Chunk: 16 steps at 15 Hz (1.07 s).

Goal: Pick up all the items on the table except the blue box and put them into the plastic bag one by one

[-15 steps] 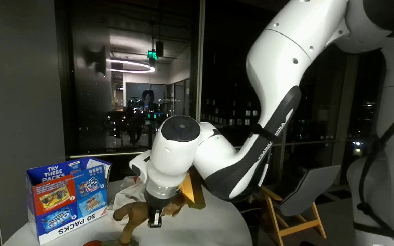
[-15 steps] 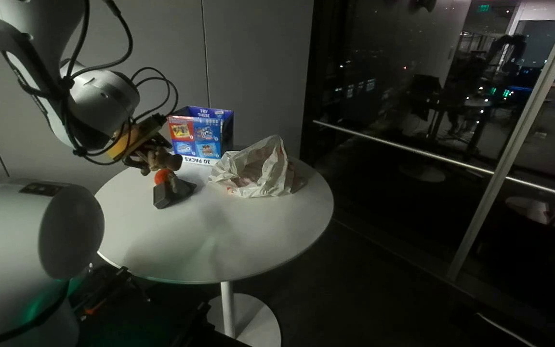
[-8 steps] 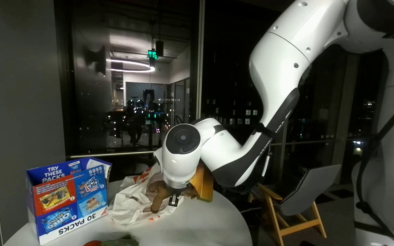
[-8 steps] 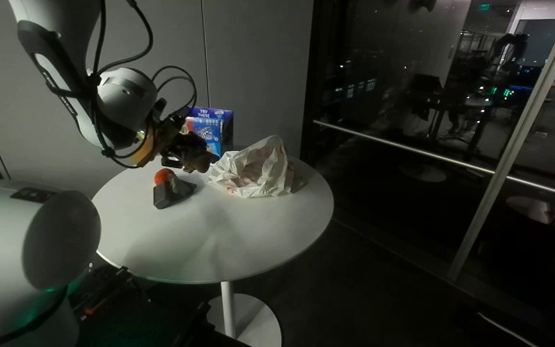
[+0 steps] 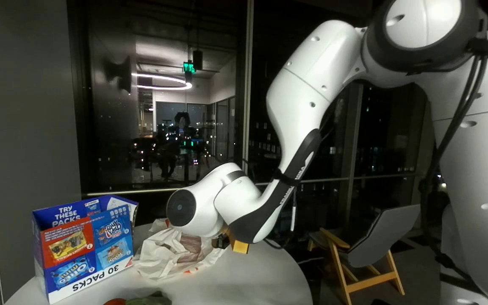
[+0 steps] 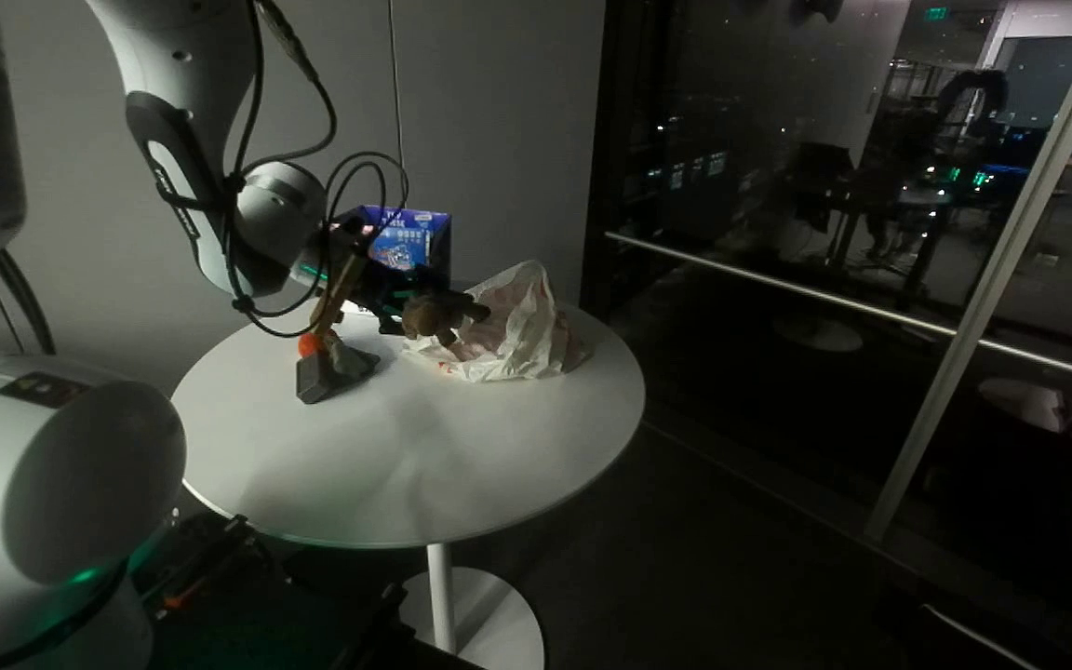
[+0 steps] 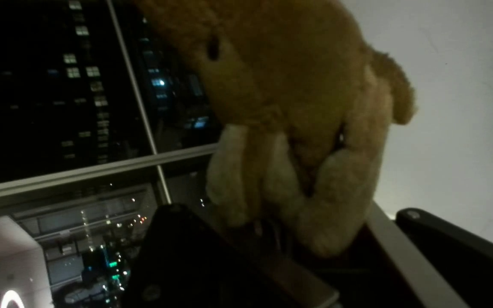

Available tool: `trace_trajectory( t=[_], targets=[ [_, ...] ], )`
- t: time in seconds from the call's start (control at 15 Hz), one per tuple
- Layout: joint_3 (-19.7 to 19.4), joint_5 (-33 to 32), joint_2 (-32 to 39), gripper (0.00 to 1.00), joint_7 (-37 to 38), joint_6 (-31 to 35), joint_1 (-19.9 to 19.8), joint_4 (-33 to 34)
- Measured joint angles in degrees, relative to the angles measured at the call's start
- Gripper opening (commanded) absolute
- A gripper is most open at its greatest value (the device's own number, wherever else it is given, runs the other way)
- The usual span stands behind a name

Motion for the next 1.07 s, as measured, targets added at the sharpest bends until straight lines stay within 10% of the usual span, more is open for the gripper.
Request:
trace_trajectory(
  t=[1.07],
  targets=[
    [-0.2, 6.4, 26.5, 0.07, -9.7, -5.4, -3.3, 33.5]
  ],
)
